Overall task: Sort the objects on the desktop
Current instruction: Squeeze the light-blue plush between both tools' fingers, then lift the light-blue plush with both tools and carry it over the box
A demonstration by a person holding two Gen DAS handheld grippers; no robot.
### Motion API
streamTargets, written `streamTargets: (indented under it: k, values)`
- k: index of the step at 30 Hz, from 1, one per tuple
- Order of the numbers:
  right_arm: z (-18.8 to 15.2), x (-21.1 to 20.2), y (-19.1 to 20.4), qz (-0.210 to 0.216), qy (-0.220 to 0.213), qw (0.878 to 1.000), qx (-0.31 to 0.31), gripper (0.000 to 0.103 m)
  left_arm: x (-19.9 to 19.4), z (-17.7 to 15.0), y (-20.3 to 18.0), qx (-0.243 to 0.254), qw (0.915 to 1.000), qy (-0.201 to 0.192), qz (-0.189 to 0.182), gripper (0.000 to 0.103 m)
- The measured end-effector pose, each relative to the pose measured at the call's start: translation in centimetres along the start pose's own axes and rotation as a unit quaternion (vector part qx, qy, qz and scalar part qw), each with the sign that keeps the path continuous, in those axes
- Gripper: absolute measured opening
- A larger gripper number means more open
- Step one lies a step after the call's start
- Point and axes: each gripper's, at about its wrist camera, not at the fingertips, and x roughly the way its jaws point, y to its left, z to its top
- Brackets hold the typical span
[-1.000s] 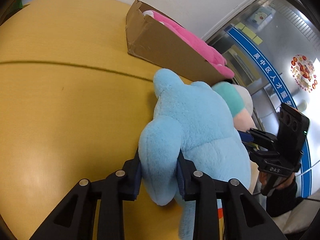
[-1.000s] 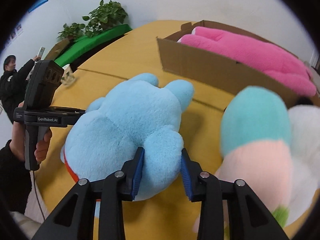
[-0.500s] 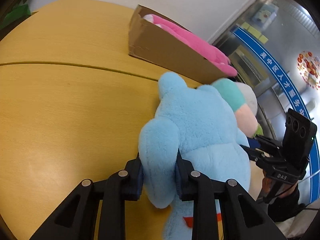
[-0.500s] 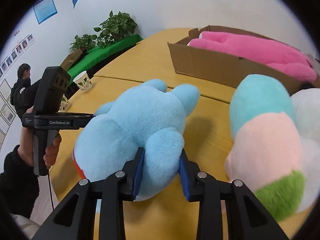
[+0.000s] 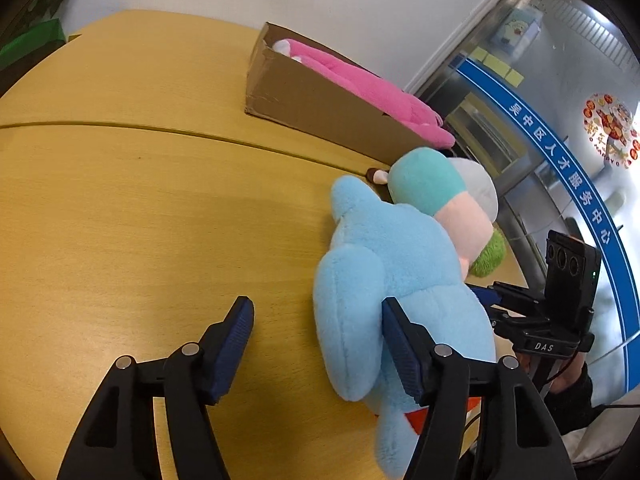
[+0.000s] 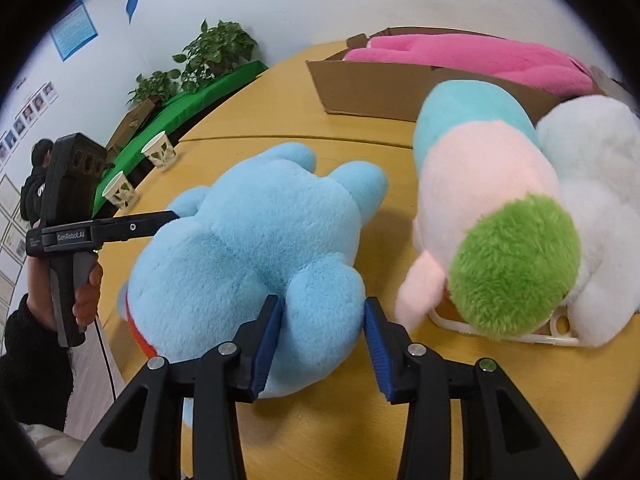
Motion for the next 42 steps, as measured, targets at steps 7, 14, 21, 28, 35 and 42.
streamTargets:
  k: [7,14,21,28,35,42]
  values:
    - [-0.1,0.9,-0.1,0.034,-0.015,0.999,0.019,0.036,2.2,-0.1,-0.9,0.012,0.9993,0.034,0.005,0.027]
    - [-0.5,-1.2,0.5,0.029,-0.038,0.999,-0.003,0.035,1.8,-2.1,-2.7,0.029,0.9976,0.061,0.016,0.027]
    - [-1.8,-1.6,-0.2,0.013,-0.015,1.000,-0.016,0.037,0.9,-3.0,-3.1,0.028,0.9984,0.046,0.019,0.070]
    - [-1.7,-0.9,-1.3,0.036,-0.026,0.999,0.004,0.035,2.1,-2.3,-3.3,0.014,0.9990,0.039,-0.013,0.030]
    - [-2.6,-1.5,-1.0,0.033,-0.036,0.999,0.002,0.030,1.3,-2.8,-5.2,0.028,0.9991,0.032,0.002,0.027]
    - [-0.9,-5.9,-1.4,0.043,-0.089,0.995,0.000,0.027,-0.9,0.0,-8.2,0.046,0.9988,-0.007,-0.018,0.027]
